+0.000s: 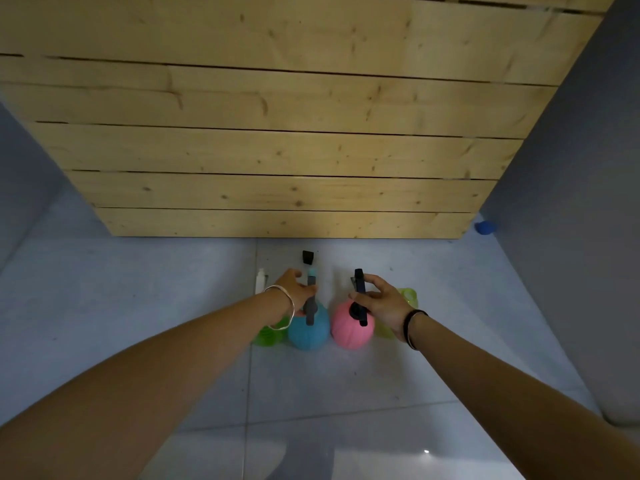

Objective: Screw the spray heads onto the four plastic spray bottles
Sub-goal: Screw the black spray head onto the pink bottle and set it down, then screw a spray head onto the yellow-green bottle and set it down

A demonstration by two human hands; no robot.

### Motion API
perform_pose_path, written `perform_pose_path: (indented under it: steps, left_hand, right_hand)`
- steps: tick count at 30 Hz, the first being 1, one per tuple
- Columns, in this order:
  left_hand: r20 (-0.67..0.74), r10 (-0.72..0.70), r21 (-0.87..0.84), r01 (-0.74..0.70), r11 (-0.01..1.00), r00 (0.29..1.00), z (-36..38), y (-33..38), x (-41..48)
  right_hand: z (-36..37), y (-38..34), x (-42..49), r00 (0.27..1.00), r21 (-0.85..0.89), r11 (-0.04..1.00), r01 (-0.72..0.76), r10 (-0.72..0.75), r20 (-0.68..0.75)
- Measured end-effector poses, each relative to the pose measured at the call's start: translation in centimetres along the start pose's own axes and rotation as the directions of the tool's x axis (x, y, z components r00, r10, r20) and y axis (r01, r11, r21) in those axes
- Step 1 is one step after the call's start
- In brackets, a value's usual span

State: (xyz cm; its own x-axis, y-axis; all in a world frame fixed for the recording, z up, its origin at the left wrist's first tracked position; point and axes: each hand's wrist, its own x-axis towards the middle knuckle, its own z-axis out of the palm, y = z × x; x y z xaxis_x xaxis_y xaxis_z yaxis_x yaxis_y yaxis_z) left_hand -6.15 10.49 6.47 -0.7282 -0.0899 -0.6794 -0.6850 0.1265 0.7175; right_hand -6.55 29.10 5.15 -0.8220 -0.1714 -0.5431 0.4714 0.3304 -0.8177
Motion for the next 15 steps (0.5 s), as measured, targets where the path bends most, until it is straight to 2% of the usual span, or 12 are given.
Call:
perform_pose_path:
  steps: [6, 9, 12, 15]
  left_hand:
    - [-0.002, -0.002, 0.006, 0.002, 1.0, 1.0, -0.2, -0.1, 0.0]
    - [-0.012, 0.02, 0.071, -0.019, 0.997, 1.0, -0.3, -0.1, 0.0]
    - [-0.054, 0.1, 0.205, -0.087, 0.975, 0.993, -0.4, 0.2, -0.1]
    - [-0.099, 0.218, 0.233, -0.191, 0.954, 0.971, -0.4, 0.9, -0.4]
  right_hand:
    - [-0.1, -0.1, 0.0, 1.0, -0.019, 1.0, 0.004, -0.004, -0.011]
    - [-0.6, -0.4, -0.1, 1.0, -0.084, 0.996, 0.014, -0.015, -0.018]
    - [-1.5, -0.9, -0.3, 0.999, -0.132, 0.991, 0.023, -0.028, -0.038]
    - [-3.2, -1.3, -0.6, 0.975, -0.19, 0.976, 0.11, -0.143, -0.171]
